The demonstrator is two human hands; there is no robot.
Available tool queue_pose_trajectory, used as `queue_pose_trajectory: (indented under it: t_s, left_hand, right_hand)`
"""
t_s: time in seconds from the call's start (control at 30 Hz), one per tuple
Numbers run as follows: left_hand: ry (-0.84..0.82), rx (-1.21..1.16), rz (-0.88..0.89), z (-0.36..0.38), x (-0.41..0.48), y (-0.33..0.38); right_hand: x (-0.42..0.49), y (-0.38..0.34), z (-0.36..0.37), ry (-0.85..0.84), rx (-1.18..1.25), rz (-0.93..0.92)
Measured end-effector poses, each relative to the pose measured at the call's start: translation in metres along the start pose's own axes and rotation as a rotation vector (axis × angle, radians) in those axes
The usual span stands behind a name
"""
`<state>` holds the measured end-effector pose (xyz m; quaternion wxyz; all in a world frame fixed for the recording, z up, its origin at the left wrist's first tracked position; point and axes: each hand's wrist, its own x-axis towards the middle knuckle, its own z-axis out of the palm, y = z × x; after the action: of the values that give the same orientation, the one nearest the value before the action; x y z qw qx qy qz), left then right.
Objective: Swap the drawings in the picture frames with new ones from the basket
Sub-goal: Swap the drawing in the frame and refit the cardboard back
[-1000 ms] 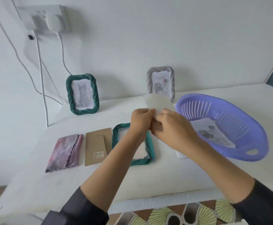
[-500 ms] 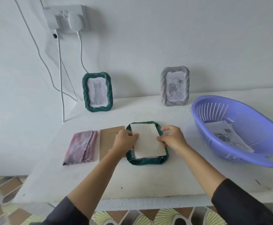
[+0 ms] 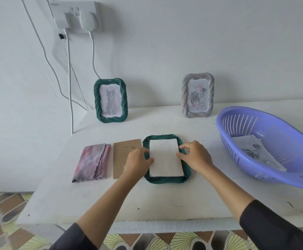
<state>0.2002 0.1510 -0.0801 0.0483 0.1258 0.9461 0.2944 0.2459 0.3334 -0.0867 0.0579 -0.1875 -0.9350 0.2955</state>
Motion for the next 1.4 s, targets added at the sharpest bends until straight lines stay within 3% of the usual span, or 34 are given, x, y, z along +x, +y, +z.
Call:
queue_pose_trajectory:
  t_s: [0.13, 0.5, 1.27, 1.33, 1.4]
  left_hand:
    - [-0.057, 0.015, 0.015, -0.002, 0.002, 0.000]
    - [-0.145, -0.026, 0.040, -0.009, 0.008, -0.006]
    - [-0.169, -0.038, 0.010, -0.005, 0.009, -0.007]
    - [-0.112, 0.005, -0.002, -0.007, 0.007, -0.003]
    - [0.062, 0.005, -0.068, -0.012, 0.006, -0.003]
  right_hand:
    - [0.001, 0.010, 0.003, -0.104, 0.022, -0.059]
    - [0.003, 0.012, 0.006, -0.107, 0.035, -0.113]
    - [0.004, 0.015, 0.004, -0.154, 0.099, -0.127]
    - [0.005, 0.016, 0.004, -0.153, 0.111, -0.132]
    - [0.005, 0.017, 0.004, -0.156, 0.129, -0.134]
